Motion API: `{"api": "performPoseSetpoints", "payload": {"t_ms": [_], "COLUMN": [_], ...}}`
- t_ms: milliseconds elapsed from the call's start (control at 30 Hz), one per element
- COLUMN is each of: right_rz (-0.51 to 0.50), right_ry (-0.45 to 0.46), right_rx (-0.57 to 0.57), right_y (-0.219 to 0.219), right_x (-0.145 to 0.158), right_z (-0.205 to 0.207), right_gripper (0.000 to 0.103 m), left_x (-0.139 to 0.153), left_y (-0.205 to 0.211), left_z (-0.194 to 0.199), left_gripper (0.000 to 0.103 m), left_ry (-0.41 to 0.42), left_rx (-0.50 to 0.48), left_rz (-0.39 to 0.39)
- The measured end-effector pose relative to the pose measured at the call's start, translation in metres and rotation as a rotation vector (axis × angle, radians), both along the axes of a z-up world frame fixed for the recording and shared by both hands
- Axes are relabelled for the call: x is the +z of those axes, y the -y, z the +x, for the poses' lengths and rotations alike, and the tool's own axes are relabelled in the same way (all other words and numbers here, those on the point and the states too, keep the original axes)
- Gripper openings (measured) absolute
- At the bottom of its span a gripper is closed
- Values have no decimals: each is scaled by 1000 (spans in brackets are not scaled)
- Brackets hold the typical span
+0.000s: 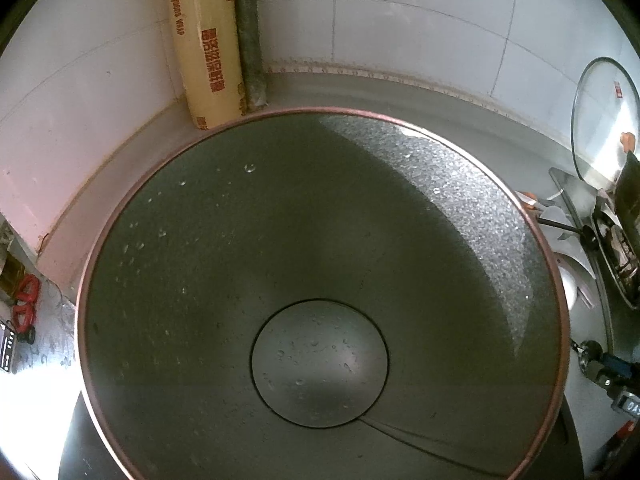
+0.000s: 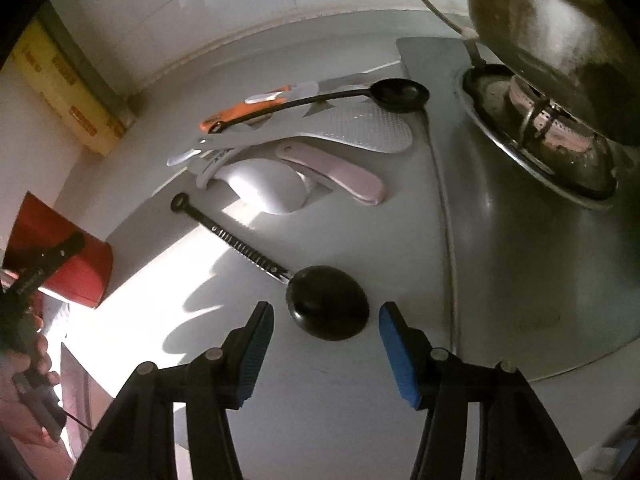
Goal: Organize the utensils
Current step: 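Hold the red holder in the left tool while the right tool approaches the black ladle, then close the right tool on the round head of the black ladle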
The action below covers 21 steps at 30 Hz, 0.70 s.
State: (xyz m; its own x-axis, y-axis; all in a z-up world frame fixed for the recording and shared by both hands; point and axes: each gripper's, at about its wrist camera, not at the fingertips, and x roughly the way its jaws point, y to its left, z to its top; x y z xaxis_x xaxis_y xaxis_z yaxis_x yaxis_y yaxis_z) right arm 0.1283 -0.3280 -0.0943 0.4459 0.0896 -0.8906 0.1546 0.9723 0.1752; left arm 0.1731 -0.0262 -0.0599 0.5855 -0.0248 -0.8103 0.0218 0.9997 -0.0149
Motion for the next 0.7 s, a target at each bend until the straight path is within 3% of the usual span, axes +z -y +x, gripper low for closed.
{"api": "performPoseSetpoints", "payload": {"t_ms": [300, 700], "right_rz": [-185, -176], "right_ry": [48, 107], "right_rx": [80, 141], "right_y": [-24, -35], "right_x": [-4, 5], "right_z": [5, 26], "right_gripper": [47, 45], "left_x": [-2, -1], "left_y": [-2, -3], "left_z": [2, 1], "left_gripper": [90, 90], "left_ry": [-1, -8], "left_rx": [-13, 4], "left_rz": [-1, -1]}}
